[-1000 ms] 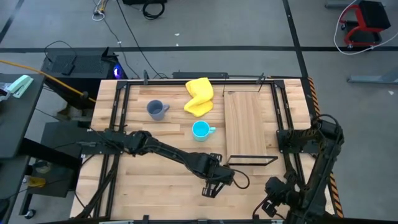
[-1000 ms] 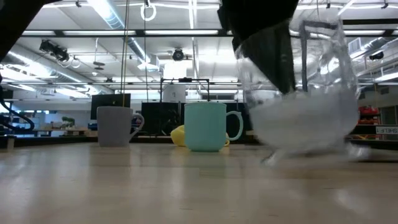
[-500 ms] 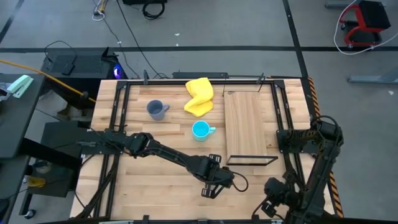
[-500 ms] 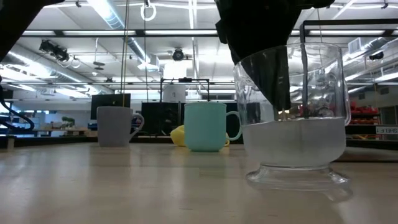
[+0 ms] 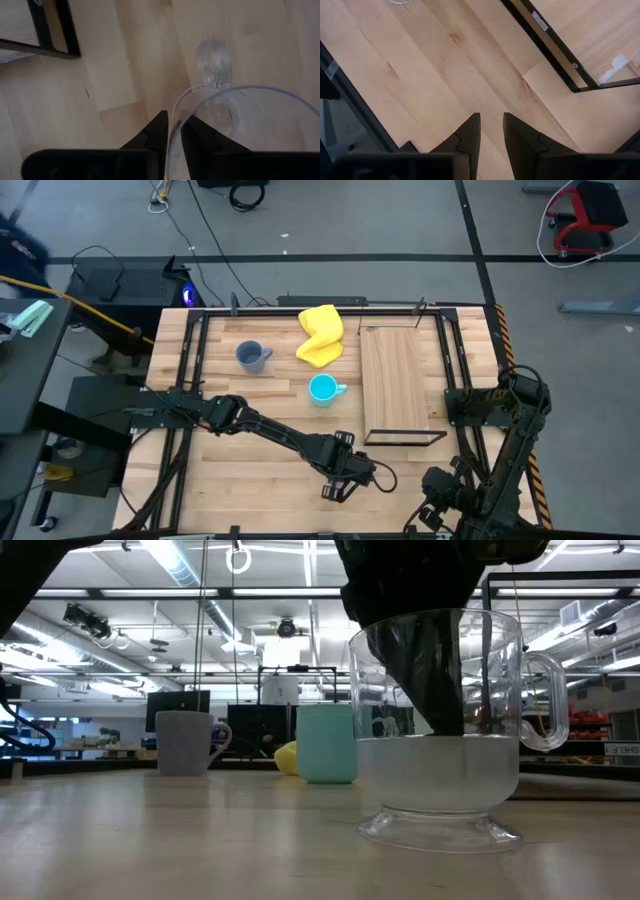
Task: Stack small to large cups/mugs on shelf
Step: Put the transparent mug on the shelf
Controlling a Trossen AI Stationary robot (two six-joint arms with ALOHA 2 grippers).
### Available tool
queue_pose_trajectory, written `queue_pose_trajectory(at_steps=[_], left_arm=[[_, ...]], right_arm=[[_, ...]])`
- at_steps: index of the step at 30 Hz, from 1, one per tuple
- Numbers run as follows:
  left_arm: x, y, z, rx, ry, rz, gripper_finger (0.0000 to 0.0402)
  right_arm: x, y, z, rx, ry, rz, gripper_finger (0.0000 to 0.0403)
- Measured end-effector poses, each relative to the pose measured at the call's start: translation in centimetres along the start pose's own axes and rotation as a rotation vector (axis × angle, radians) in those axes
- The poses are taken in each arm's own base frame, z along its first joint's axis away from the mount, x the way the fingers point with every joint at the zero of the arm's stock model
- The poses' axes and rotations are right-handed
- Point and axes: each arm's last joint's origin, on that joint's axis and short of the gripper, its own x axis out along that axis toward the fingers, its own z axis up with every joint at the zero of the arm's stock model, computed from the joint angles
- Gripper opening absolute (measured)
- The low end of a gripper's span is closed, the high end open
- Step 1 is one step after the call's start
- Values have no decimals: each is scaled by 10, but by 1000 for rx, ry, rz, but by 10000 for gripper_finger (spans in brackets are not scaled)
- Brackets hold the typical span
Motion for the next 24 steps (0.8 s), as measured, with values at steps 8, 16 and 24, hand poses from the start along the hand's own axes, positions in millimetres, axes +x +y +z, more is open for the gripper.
queue_pose_trajectory(at_steps=[8, 16, 24], left_arm=[[-4, 0, 3, -7, -24, -2, 102], [-39, 4, 10, -46, -92, 8, 129], [-80, 10, -3, -125, -32, 24, 144]], right_arm=[[0, 0, 0, 0, 0, -1, 107], [0, 0, 0, 0, 0, 0, 112], [0, 0, 0, -8, 0, 0, 112]])
